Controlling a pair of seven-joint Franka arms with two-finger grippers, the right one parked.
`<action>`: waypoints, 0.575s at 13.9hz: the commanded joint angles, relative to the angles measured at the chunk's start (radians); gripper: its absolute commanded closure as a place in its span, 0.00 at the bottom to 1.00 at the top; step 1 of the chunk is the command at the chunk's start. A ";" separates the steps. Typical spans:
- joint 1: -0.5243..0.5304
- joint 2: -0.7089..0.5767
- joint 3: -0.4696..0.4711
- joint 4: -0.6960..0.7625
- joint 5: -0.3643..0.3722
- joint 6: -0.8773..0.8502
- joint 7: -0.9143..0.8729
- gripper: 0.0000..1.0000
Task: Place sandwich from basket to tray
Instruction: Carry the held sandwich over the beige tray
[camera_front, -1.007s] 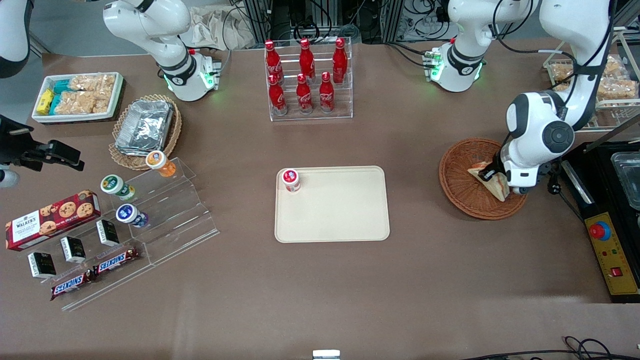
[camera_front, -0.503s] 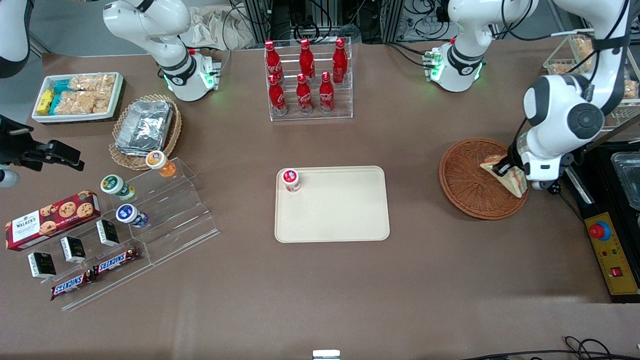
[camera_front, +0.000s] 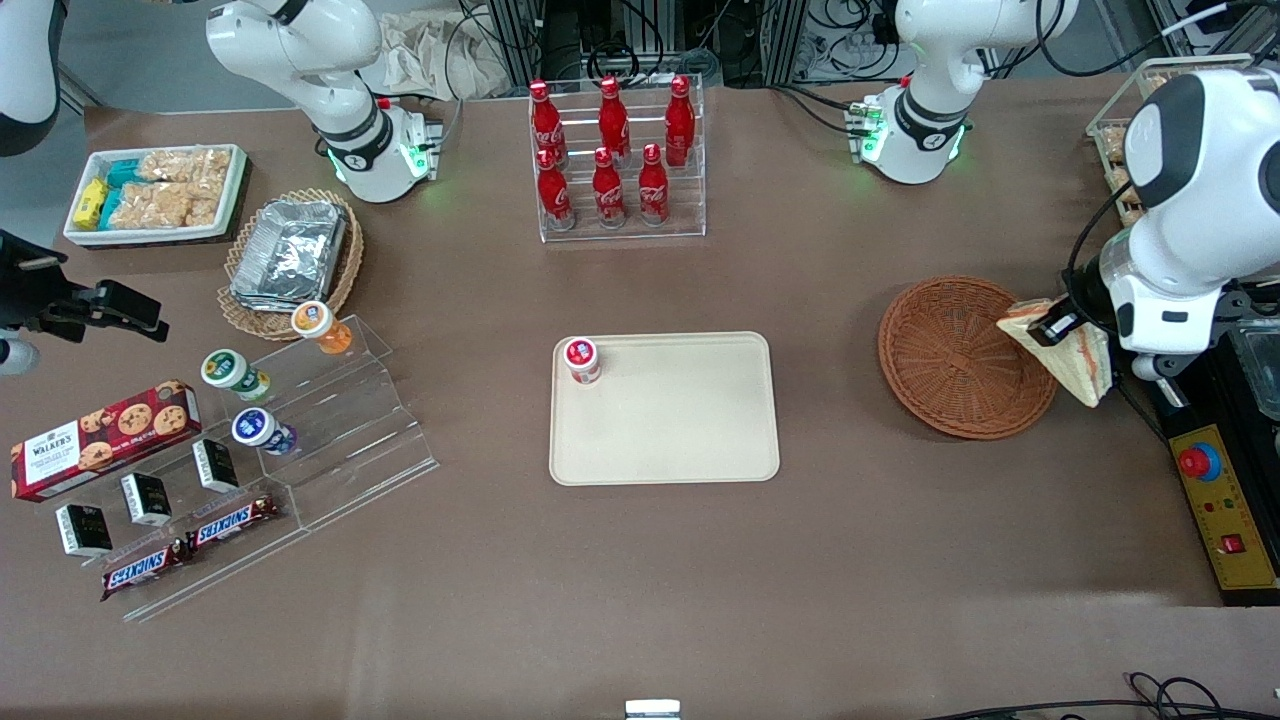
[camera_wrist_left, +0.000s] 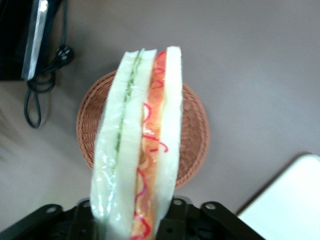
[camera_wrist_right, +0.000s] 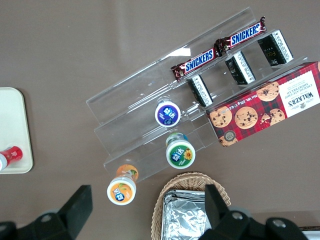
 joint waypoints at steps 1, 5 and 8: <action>-0.068 0.060 -0.027 0.116 -0.017 -0.038 0.065 0.61; -0.120 0.153 -0.145 0.194 -0.023 -0.037 0.056 0.61; -0.122 0.247 -0.246 0.221 -0.022 0.003 0.052 0.60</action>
